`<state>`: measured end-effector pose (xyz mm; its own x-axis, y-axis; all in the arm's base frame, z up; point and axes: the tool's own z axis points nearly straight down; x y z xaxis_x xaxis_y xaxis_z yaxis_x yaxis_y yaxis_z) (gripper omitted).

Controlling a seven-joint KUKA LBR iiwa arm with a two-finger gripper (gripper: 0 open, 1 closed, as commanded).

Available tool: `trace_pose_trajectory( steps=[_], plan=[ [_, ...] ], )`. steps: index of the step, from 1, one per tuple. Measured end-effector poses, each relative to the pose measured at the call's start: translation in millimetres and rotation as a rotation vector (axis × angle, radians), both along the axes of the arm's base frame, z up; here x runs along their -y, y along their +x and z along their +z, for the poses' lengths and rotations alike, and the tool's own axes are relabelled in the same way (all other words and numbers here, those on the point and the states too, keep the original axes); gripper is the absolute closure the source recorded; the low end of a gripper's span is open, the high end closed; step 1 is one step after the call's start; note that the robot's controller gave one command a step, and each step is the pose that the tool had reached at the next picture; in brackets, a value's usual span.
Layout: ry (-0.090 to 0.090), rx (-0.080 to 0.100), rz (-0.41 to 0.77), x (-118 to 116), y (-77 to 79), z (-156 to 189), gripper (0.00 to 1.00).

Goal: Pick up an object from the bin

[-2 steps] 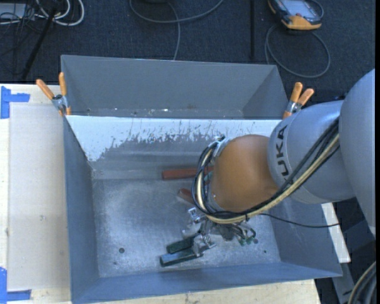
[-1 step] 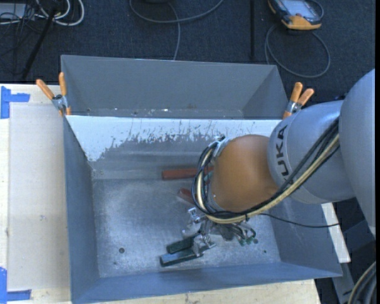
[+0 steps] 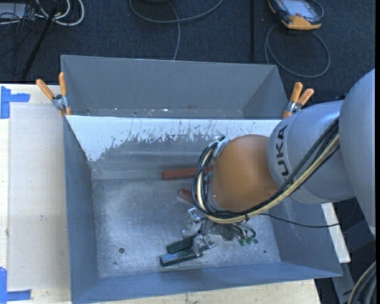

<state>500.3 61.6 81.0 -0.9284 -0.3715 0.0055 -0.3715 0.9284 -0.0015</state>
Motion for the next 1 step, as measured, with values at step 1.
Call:
trace_pose_trajectory(
  steps=[1],
  plan=[
    [0.005,0.013,0.006,-5.5,1.4,186.1,1.00]
  ],
)
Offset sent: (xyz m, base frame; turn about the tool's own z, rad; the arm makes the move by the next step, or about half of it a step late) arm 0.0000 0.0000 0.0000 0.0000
